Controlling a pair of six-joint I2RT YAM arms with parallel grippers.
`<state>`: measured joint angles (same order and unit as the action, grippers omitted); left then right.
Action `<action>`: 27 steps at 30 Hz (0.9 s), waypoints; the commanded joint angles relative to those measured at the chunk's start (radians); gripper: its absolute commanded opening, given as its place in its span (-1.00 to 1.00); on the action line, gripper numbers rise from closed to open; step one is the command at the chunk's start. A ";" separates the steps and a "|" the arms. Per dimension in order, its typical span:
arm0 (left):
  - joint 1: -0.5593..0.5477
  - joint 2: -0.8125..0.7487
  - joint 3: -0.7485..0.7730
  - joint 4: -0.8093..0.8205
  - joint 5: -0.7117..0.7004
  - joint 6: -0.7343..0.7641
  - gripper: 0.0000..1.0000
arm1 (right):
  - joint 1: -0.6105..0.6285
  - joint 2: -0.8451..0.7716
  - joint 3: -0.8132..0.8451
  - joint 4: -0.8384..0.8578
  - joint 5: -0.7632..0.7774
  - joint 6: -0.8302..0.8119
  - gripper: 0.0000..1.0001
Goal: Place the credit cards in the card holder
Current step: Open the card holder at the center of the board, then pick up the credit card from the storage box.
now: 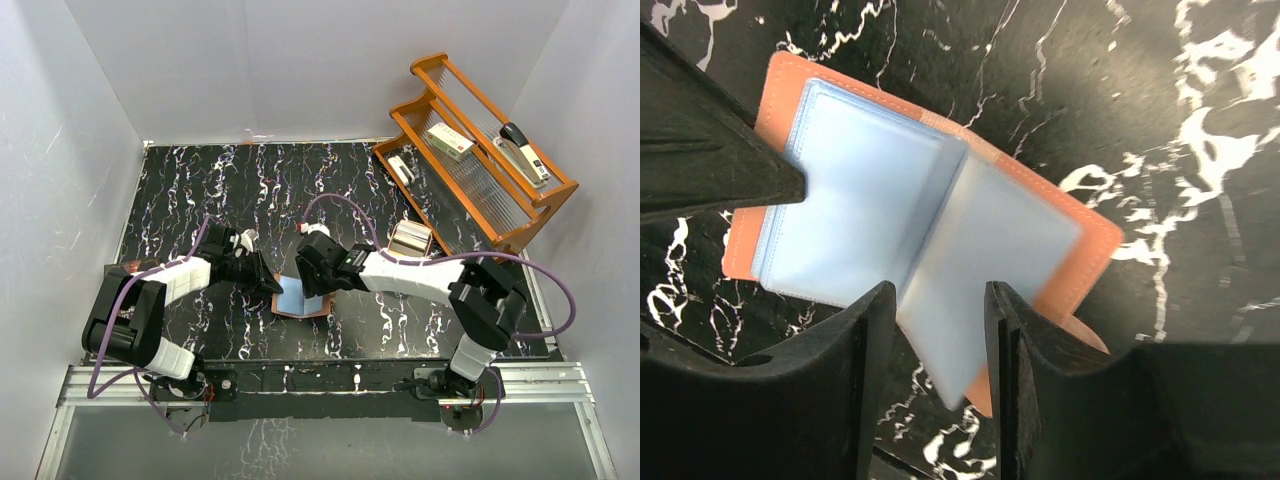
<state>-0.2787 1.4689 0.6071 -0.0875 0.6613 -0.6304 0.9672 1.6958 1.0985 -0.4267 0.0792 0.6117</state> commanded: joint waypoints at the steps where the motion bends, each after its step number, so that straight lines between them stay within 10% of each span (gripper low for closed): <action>1: -0.004 0.000 0.036 -0.044 0.011 0.046 -0.69 | -0.007 -0.099 0.079 -0.056 0.142 -0.160 -0.20; 27: -0.004 -0.096 0.036 -0.070 0.137 0.081 -0.81 | -0.455 0.039 0.309 -0.282 0.280 -0.767 0.09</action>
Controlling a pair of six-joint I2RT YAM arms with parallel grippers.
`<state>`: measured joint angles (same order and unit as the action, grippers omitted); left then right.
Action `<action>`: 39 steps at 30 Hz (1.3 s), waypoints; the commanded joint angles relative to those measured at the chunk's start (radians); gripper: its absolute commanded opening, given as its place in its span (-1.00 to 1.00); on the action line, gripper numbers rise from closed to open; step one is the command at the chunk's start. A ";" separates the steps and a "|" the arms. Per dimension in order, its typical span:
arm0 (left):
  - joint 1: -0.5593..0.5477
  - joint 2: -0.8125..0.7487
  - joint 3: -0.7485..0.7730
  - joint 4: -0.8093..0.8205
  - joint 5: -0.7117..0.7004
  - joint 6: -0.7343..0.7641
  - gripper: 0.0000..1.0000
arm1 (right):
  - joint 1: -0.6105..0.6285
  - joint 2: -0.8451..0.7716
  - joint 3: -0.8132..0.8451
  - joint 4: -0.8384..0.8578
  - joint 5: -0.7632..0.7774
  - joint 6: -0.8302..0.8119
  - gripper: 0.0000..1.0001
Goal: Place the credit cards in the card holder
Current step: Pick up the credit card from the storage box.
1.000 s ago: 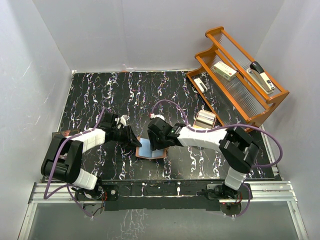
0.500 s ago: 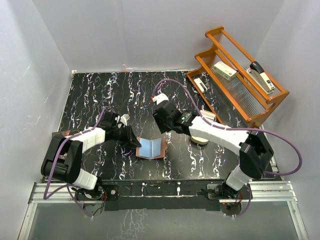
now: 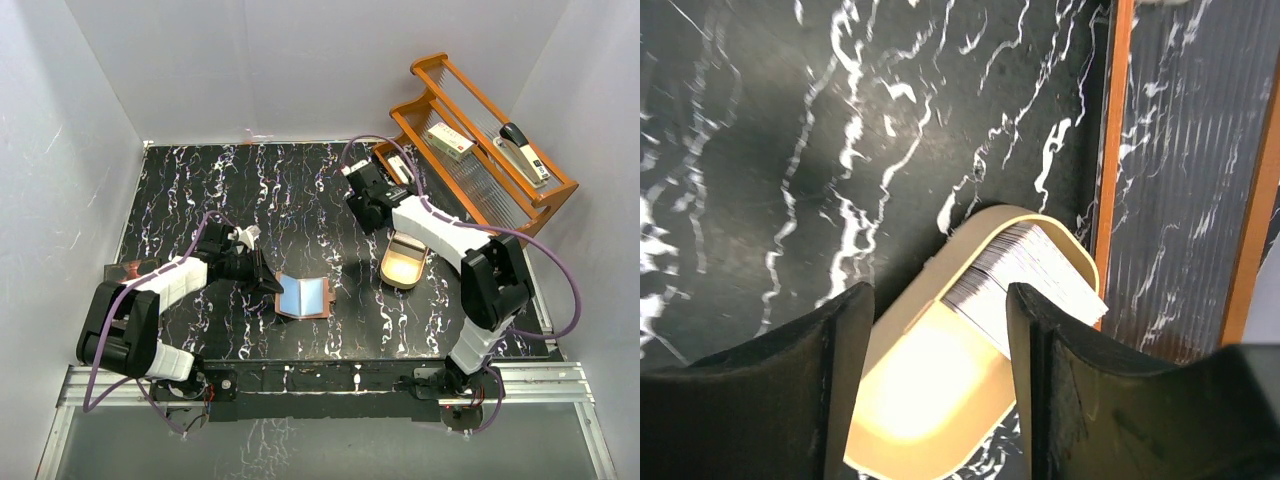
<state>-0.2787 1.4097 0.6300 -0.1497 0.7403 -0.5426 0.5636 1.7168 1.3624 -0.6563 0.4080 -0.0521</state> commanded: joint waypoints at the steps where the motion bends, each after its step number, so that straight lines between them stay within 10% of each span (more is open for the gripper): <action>1: -0.004 -0.037 0.010 -0.007 0.060 -0.003 -0.81 | -0.066 0.032 0.045 -0.054 -0.077 -0.122 0.11; 39: -0.005 0.003 0.005 0.013 0.148 0.053 -0.81 | -0.147 -0.072 -0.236 0.127 -0.043 -0.457 0.26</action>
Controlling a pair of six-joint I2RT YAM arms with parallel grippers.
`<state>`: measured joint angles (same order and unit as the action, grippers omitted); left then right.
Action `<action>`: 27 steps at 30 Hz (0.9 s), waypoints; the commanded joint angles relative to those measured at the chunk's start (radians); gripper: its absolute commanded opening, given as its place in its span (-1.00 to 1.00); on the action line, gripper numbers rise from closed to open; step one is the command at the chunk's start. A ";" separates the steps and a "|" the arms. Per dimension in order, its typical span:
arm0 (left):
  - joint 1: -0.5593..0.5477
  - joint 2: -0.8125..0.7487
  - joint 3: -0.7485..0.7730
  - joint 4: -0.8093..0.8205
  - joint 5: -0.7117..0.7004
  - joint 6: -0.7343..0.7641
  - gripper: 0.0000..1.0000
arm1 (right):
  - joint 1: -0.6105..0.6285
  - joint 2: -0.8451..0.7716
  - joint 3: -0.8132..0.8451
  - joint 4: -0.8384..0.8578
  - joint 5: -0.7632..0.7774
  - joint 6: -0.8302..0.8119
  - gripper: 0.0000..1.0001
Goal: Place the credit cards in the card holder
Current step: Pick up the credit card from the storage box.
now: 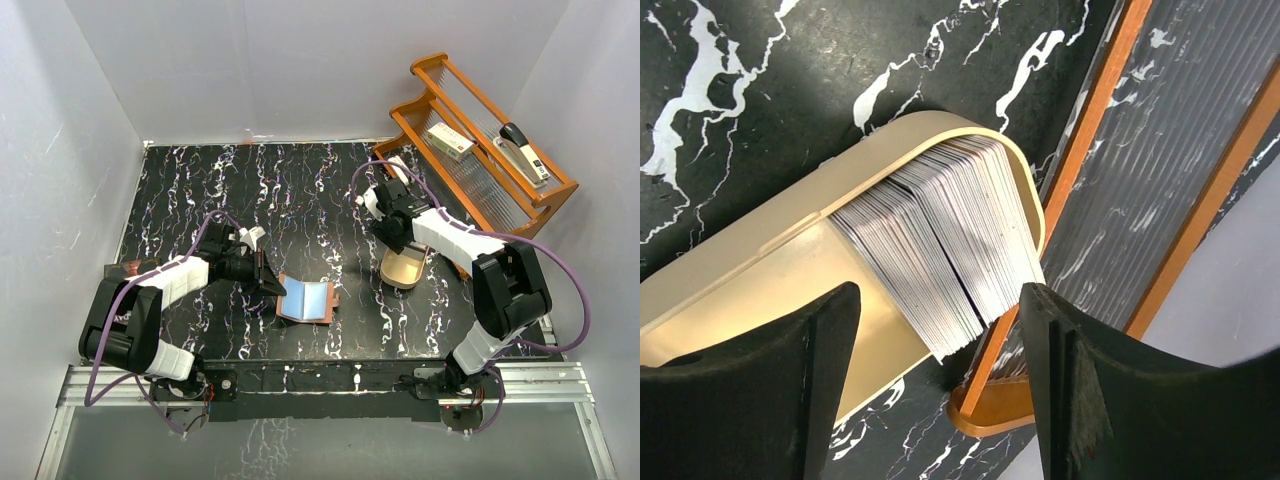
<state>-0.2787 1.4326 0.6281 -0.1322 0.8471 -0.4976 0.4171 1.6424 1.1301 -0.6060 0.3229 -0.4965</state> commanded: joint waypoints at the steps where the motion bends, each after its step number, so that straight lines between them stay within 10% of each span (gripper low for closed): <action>1: -0.004 -0.020 0.008 -0.004 0.041 0.008 -0.81 | 0.000 -0.002 -0.010 0.095 0.049 -0.014 0.25; 27: -0.004 0.003 0.014 -0.009 0.048 0.013 -0.82 | 0.008 -0.042 -0.134 0.213 0.097 -0.053 0.15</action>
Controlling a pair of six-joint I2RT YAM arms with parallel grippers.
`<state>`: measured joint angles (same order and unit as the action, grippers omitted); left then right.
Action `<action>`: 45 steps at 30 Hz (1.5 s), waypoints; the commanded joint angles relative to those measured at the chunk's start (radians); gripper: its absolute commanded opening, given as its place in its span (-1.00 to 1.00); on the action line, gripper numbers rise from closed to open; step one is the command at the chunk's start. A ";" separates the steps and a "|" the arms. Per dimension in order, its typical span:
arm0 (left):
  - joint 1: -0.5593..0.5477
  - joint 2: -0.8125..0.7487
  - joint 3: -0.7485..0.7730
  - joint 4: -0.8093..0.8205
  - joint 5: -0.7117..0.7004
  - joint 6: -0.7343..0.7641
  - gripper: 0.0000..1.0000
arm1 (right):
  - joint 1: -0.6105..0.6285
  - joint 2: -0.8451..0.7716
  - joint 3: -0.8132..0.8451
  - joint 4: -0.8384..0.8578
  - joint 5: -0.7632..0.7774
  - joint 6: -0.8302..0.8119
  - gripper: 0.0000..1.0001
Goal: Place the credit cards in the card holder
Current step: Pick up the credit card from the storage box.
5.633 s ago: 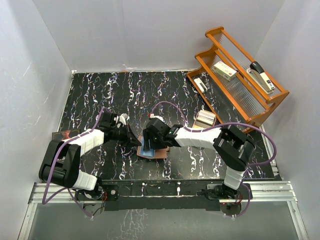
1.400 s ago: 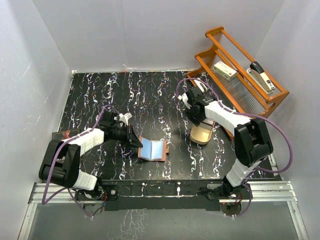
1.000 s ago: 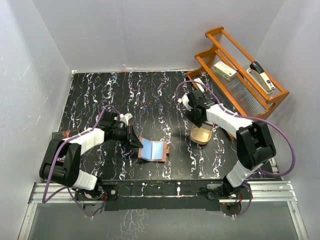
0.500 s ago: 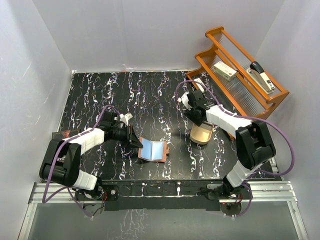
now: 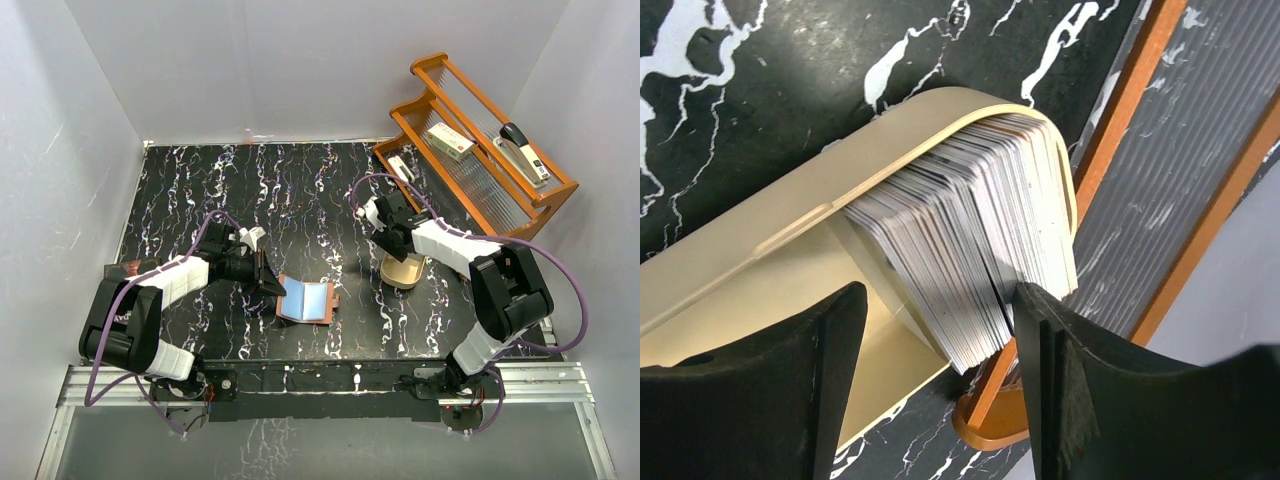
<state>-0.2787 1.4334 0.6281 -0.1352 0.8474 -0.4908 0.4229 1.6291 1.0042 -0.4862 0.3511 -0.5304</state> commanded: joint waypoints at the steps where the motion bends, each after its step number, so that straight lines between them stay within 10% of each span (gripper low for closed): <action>1: -0.004 0.001 0.013 -0.006 0.046 0.006 -0.82 | 0.001 -0.030 -0.009 0.105 0.075 -0.025 0.10; 45: -0.004 -0.009 0.011 -0.009 0.011 -0.013 -0.82 | 0.050 -0.209 0.118 -0.148 -0.162 0.116 -1.00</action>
<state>-0.2787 1.4353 0.6281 -0.1360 0.8440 -0.4915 0.4480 1.4883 1.0534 -0.6117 0.2428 -0.4835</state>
